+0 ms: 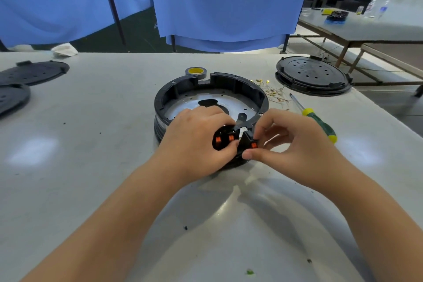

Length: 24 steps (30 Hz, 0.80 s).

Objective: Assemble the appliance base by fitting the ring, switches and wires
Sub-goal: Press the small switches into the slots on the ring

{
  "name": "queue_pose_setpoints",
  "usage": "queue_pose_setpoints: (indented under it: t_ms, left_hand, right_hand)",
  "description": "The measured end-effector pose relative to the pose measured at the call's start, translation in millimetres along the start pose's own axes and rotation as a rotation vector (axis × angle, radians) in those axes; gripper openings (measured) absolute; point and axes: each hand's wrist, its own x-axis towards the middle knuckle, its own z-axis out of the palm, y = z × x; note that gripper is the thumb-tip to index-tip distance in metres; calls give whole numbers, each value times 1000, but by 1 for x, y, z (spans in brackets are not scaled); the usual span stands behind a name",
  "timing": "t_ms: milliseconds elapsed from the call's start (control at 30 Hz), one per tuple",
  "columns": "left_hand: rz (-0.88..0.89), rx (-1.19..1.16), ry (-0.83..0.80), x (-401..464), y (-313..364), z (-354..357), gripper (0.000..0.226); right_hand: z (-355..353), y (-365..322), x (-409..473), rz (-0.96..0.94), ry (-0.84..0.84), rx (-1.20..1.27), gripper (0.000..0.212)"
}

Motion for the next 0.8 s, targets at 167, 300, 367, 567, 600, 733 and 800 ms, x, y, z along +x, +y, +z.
queue_pose_setpoints:
  t_ms: [167, 300, 367, 567, 600, 733, 800]
  left_hand:
    - [28, 22, -44, -1, -1, -1, 33]
    - [17, 12, -41, -1, 1, -1, 32]
    - [11, 15, -41, -1, 1, -1, 33]
    - [0, 16, -63, -1, 2, -2, 32]
    - [0, 17, -66, -1, 2, -2, 33]
    - [5, 18, -64, -1, 1, -2, 34]
    - [2, 23, -62, 0, 1, -2, 34]
  right_hand:
    - [0, 2, 1, 1, -15, -62, 25]
    - [2, 3, 1, 2, 6, -93, 25]
    - [3, 4, 1, 6, 8, -91, 26]
    - [4, 8, 1, -7, 3, -108, 28]
    - [4, 9, 2, -6, 5, -113, 28]
    - [4, 11, 2, -16, 22, -138, 26]
    - [5, 11, 2, -19, 38, -141, 25]
